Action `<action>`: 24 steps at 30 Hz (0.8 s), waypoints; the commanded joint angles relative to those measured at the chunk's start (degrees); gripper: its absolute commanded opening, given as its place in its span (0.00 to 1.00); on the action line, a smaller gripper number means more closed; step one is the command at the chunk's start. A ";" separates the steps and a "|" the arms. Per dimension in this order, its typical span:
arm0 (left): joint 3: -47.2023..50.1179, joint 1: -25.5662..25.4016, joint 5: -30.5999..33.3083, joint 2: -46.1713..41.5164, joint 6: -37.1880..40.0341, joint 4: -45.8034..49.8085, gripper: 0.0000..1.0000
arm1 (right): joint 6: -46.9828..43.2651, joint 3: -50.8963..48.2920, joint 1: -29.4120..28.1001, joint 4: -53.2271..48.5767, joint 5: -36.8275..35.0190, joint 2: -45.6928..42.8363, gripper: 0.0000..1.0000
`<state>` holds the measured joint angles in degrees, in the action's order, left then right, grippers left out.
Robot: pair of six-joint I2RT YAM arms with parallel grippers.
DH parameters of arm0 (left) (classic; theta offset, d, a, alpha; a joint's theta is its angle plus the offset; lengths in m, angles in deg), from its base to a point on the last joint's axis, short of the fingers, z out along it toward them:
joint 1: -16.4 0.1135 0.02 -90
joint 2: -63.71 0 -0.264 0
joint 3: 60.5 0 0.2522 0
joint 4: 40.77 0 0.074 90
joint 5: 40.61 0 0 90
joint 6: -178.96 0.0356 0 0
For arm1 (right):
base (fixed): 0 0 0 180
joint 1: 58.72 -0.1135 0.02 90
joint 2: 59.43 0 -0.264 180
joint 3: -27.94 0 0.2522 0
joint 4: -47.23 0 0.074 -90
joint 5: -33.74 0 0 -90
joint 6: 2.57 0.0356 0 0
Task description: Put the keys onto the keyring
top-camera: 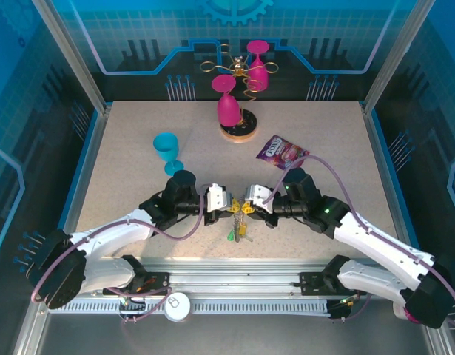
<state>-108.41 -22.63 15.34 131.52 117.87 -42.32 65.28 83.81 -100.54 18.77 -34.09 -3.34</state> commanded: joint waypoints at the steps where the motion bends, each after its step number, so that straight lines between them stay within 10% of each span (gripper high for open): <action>1: 0.16 -0.38 -0.09 -2.19 1.11 -3.20 0.00 | 3.78 -1.02 0.84 2.52 -2.34 -3.15 0.36; 8: 2.92 -0.40 -0.10 -3.17 0.27 -9.51 0.00 | 13.11 -5.16 2.27 5.02 -7.72 -7.94 0.48; 17: 4.69 -0.38 0.37 -3.60 -0.25 -13.78 0.00 | 28.48 -6.15 2.27 5.74 -12.15 -9.47 0.28; 24: 5.74 -0.33 -0.51 -3.66 -0.49 -15.89 0.00 | 35.39 -7.82 2.35 7.70 -7.77 -11.08 0.32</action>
<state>-102.99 -22.69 15.98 129.42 117.45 -53.93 96.90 76.88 -98.77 24.17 -45.76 -13.02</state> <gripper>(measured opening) 0.050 0.317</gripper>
